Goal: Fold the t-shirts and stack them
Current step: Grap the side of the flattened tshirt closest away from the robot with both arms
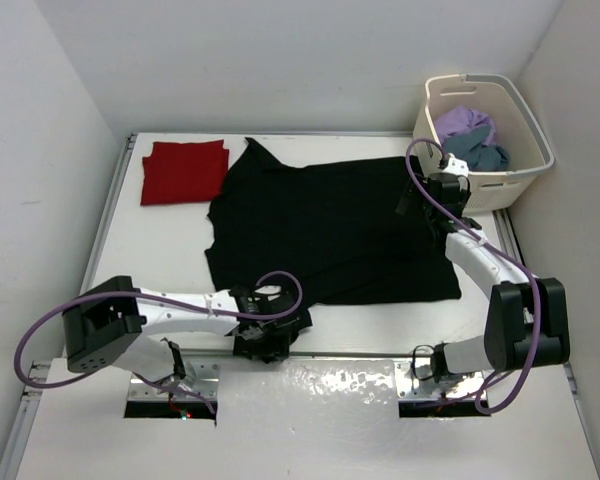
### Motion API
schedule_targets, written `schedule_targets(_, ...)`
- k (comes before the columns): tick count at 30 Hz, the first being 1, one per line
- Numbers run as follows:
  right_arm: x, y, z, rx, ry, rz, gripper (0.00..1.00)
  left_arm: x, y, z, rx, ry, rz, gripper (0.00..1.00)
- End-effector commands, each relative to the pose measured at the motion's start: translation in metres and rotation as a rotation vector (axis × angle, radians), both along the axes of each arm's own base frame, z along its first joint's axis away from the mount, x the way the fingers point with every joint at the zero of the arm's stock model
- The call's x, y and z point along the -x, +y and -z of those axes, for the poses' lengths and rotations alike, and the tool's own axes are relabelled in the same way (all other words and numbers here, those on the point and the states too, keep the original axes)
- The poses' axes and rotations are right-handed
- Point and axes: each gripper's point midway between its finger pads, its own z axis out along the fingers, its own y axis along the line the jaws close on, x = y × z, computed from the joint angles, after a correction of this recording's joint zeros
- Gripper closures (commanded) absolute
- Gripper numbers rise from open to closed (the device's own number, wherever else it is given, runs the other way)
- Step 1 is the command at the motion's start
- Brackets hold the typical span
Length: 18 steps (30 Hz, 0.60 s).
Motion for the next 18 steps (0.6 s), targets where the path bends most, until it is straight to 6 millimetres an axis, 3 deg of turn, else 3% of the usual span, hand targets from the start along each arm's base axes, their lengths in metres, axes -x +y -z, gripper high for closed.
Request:
schedule_targets(1, 0.001, -0.005, -0.008, 0.009, -0.025, 0.010, 0.01, -0.013, -0.004, -0.002, -0.031, -0.063, -0.006, 0.29)
schedule_targets(2, 0.002, -0.005, -0.009, 0.012, -0.024, 0.014, 0.01, -0.015, -0.006, -0.001, -0.034, -0.068, 0.002, 0.32)
schedule_targets(5, 0.009, -0.011, -0.006, 0.021, -0.013, 0.045, 0.01, -0.017, -0.018, 0.005, 0.006, -0.071, 0.030, 0.57)
schedule_targets(8, 0.024, -0.021, 0.000, 0.036, 0.026, 0.095, 0.01, -0.018, -0.015, 0.007, -0.021, -0.070, 0.056, 0.78)
schedule_targets(9, 0.030, -0.023, 0.006, 0.030, 0.043, 0.115, 0.01, -0.023, -0.010, 0.005, -0.053, -0.093, 0.054, 0.98)
schedule_targets(12, 0.049, -0.032, 0.008, 0.030, 0.083, 0.173, 0.01, -0.037, -0.008, -0.009, -0.089, -0.145, 0.059, 1.00)
schedule_targets(18, 0.099, -0.042, 0.023, -0.019, 0.163, 0.255, 0.01, -0.071, -0.032, -0.064, 0.087, -0.342, 0.083, 1.00)
